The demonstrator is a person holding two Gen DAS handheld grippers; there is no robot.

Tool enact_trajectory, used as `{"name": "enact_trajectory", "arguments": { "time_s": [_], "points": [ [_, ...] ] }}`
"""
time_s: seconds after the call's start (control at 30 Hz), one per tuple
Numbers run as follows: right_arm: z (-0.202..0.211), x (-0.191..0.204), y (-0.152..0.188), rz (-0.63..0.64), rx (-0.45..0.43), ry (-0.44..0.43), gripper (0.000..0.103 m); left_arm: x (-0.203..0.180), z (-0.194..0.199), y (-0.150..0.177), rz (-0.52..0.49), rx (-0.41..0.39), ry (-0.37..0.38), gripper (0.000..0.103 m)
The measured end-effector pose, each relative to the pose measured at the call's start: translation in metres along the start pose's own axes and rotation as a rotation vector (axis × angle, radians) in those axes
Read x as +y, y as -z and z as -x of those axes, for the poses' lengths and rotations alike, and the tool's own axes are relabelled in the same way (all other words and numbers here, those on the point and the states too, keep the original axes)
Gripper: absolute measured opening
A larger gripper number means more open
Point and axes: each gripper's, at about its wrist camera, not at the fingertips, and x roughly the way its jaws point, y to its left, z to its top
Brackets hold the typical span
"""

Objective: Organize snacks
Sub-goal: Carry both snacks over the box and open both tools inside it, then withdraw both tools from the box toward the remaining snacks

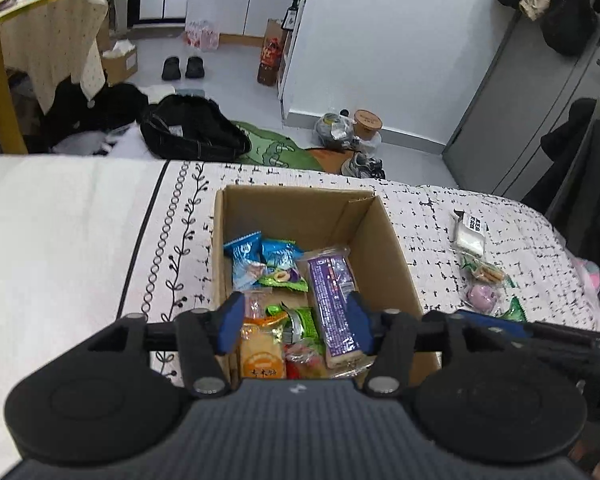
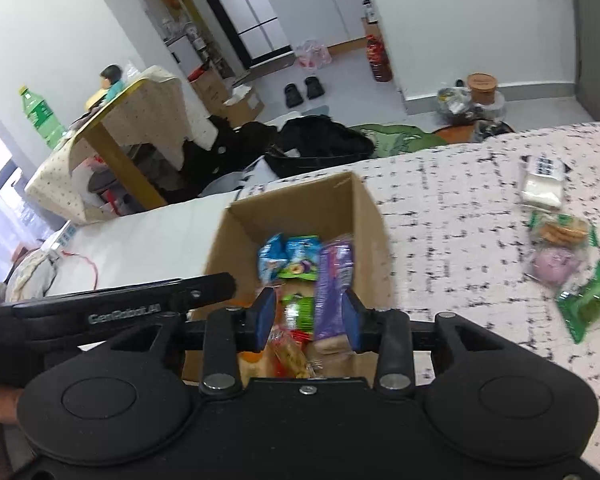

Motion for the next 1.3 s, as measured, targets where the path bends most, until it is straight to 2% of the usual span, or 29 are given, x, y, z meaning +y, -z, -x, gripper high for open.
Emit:
{"name": "enact_trajectory", "arguments": {
  "time_s": [0.1,0.3,0.47,0.63,0.7,1.03,1.3],
  "points": [
    [0.006,-0.010,0.000,-0.012,-0.004,0.033,0.039,-0.003,-0.002,-0.001,0.000,0.014,0.017,0.068],
    [0.018,-0.030,0.002,-0.030,-0.021,0.075,0.048,-0.014,-0.005,-0.002,-0.021,0.032,0.026,0.076],
    [0.028,-0.047,0.004,-0.048,-0.042,0.095,0.054,-0.025,-0.005,-0.003,-0.040,0.026,0.032,0.078],
    [0.041,-0.065,0.002,-0.074,-0.073,0.120,0.067,-0.041,-0.005,-0.006,-0.077,0.031,0.052,0.086],
    [0.046,-0.073,0.000,-0.082,-0.088,0.132,0.069,-0.050,-0.007,-0.008,-0.095,0.035,0.064,0.089],
    [0.064,-0.124,-0.004,-0.129,-0.130,0.237,0.081,-0.103,-0.016,-0.019,-0.211,0.022,0.114,0.093],
    [0.074,-0.163,-0.005,-0.191,-0.157,0.303,0.083,-0.140,-0.030,-0.027,-0.247,0.028,0.153,0.093]
  ]
}}
